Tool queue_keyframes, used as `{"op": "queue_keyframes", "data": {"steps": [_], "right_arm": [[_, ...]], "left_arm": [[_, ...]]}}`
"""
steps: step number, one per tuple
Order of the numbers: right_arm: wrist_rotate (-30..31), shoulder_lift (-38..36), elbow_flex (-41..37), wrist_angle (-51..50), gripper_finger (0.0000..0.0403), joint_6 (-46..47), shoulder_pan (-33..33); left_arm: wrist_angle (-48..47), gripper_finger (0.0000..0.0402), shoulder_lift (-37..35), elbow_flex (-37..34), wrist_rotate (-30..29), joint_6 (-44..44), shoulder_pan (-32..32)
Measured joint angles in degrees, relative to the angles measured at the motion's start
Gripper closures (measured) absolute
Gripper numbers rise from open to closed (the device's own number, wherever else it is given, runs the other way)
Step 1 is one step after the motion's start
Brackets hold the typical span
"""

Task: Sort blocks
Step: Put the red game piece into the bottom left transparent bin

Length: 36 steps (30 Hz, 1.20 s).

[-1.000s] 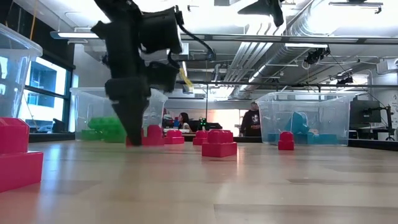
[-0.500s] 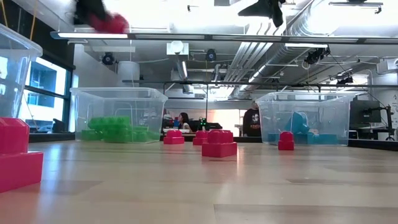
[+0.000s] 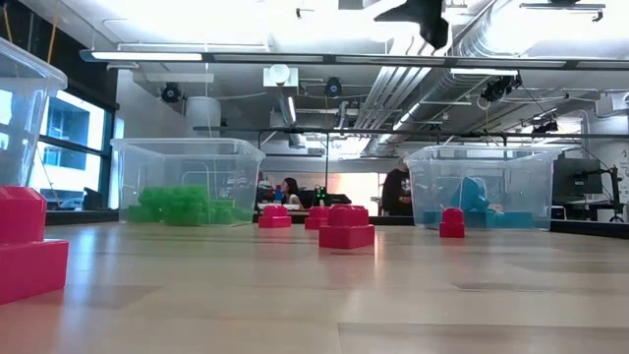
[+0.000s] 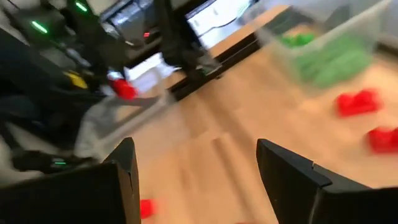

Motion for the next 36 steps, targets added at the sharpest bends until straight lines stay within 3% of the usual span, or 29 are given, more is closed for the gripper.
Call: {"op": "queue_keyframes", "data": {"steps": [5, 12, 18, 21, 25, 28, 31, 36], "right_arm": [[1.1, 0.3, 0.0, 2.0, 0.0199, 11.6, 6.8], [11.0, 2.3, 0.0, 2.4, 0.0199, 30.5, 18.9], [11.2, 7.5, 0.0, 2.1, 0.0199, 44.3, 27.0], [5.1, 11.6, 0.0, 1.3, 0.0199, 49.7, 30.1], [-11.2, 15.8, 0.0, -0.1, 0.0199, 57.6, 34.1], [-19.4, 17.5, 0.0, -3.3, 0.0199, 64.6, 37.9], [-19.9, 17.5, 0.0, -8.5, 0.0199, 71.3, 42.4], [-15.6, 17.6, 0.0, -21.4, 0.0199, 84.7, 49.5]], "left_arm": [[5.7, 0.0274, 1.6, -6.1, 0.4, 1.4, -3.8], [13.3, 0.0170, 0.9, -7.2, 0.5, 12.1, -4.6], [14.5, 0.0135, -2.1, -7.2, -1.0, 16.4, -4.6], [19.7, 0.0132, -4.6, -7.2, -8.9, 16.0, -4.6], [29.5, 0.0132, -7.0, -7.2, -24.6, 18.9, -2.6], [36.2, 0.0131, -7.2, -7.2, -33.0, 23.0, 1.1], [43.7, 0.0131, -6.4, -7.2, -34.8, 28.1, 5.8], [53.5, 0.0131, -4.2, -7.2, -34.9, 36.5, 12.3]]}}
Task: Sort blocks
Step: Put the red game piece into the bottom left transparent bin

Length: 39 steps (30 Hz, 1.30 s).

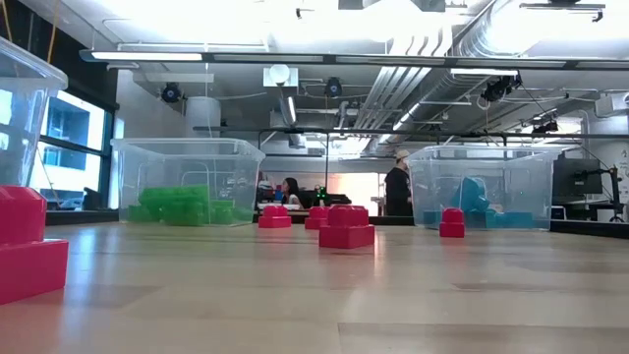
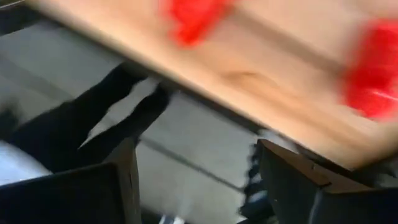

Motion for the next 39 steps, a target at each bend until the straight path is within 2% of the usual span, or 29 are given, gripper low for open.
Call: {"op": "queue_keyframes", "data": {"steps": [6, 12, 20, 26, 30, 34, 39], "right_arm": [[0.1, 0.0, 0.0, -16.3, 0.0199, 14.7, 5.1], [-0.3, 0.0, -2.2, -21.5, 0.0199, 13.2, 5.7], [-4.9, 0.0, -12.9, -10.2, 0.0199, 3.6, 4.1], [-5.9, -0.1, -18.7, -0.8, 0.0199, 3.6, 4.1], [-5.9, -0.2, -20.2, 1.1, 0.0203, 2.5, 3.9], [-7.0, -0.1, -20.1, 1.6, 0.0250, -0.3, 3.5], [-7.3, 0.0, -18.3, 2.1, 0.0371, -3.2, 3.5]], "left_arm": [[4.0, 0.0131, 2.9, 0.0, 1.7, 3.4, 6.0], [5.6, 0.0131, 4.8, 0.0, 7.5, 3.4, 9.2], [5.5, 0.0131, 5.0, 0.0, 8.3, 2.2, 9.5], [5.4, 0.0131, 5.0, 0.0, 8.2, 2.0, 9.5], [6.6, 0.0131, 5.0, 0.0, 8.0, 2.1, 9.8], [14.9, 0.0131, 3.3, 0.0, 11.6, 6.0, 11.6], [22.1, 0.0131, -1.0, 0.0, 12.3, 15.2, 14.9]]}}
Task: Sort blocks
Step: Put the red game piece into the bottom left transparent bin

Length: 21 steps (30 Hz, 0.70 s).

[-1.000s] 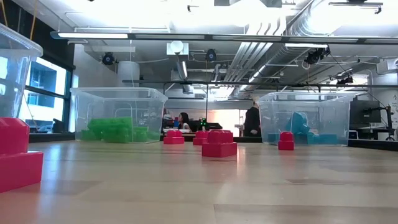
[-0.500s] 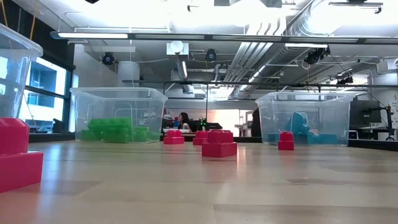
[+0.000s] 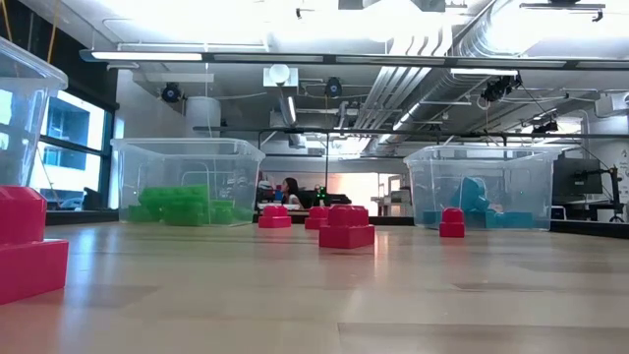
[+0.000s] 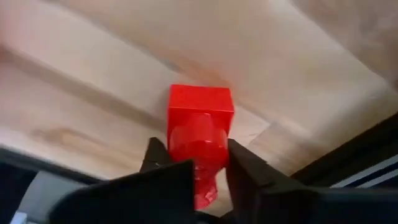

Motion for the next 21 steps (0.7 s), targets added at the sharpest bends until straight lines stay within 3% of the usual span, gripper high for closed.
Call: {"op": "queue_keyframes", "data": {"steps": [2, 6, 9, 13, 18, 21], "right_arm": [[1.2, 0.0, 1.1, -0.1, 0.0391, -1.0, 0.0], [5.7, 0.0, 4.5, -0.8, 0.0378, -2.4, -0.6], [9.3, -0.1, 9.2, -5.0, 0.0391, -5.5, -2.0], [18.4, -0.6, 18.1, -12.8, 0.0397, -12.5, -5.5], [37.7, -0.7, 29.0, -9.2, 0.0401, -29.6, -12.3], [41.5, 0.0, 32.0, 1.0, 0.0401, -43.3, -18.3]], "left_arm": [[0.6, 0.0131, -2.1, 0.0, -1.1, 3.1, 1.3], [1.2, 0.0131, -7.1, 0.1, -1.7, 6.5, 3.3], [0.0, 0.0131, -11.2, 1.5, -1.7, 7.2, 3.8], [-2.4, 0.0131, -15.9, 3.5, -1.7, 7.2, 3.9], [-6.1, 0.0131, -20.3, 3.4, -1.7, 7.2, 3.9], [-12.0, 0.0131, -21.0, 3.1, -3.2, 5.5, 3.9]]}}
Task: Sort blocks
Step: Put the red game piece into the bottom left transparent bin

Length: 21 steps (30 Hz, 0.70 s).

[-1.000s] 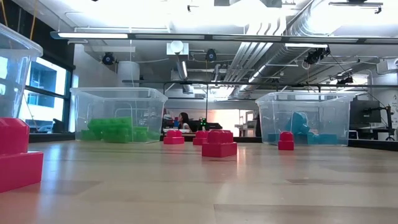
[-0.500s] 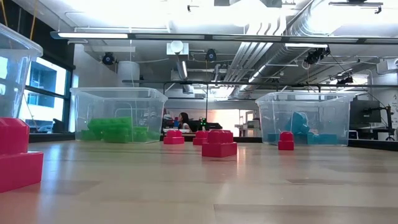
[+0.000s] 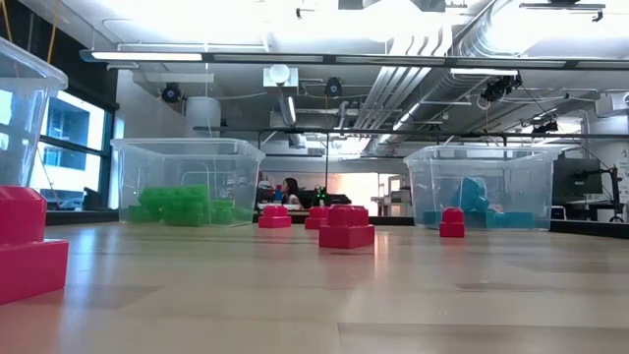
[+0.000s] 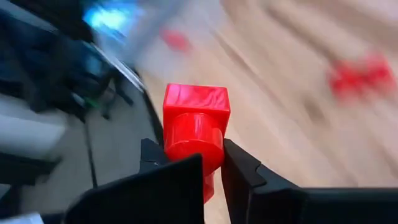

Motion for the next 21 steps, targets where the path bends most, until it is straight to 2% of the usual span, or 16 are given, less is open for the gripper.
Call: {"op": "queue_keyframes", "data": {"steps": [3, 5, 9, 15, 21], "right_arm": [[-3.3, 3.7, 1.7, 12.1, 0.0402, -12.6, -6.7], [-7.7, 7.8, 3.0, 19.7, 0.0402, -19.9, -10.4], [-15.3, 18.0, 9.3, 29.2, 0.0402, -29.2, -15.8], [-21.6, 33.6, 25.7, 33.9, 0.0403, -37.6, -20.0], [-25.5, 46.1, 42.9, 34.0, 0.0403, -39.6, -22.3]], "left_arm": [[-5.4, 0.0131, 0.7, -0.1, -1.1, -3.7, 0.0], [-7.1, 0.0131, 1.5, -0.1, -1.1, -5.6, 0.0], [-6.6, 0.0131, 3.5, -0.1, 0.2, -6.8, 0.0], [-4.5, 0.0131, 5.1, -0.1, 0.6, -6.8, 0.0], [-4.2, 0.0131, 5.1, -0.1, 0.6, -6.8, 0.0]]}}
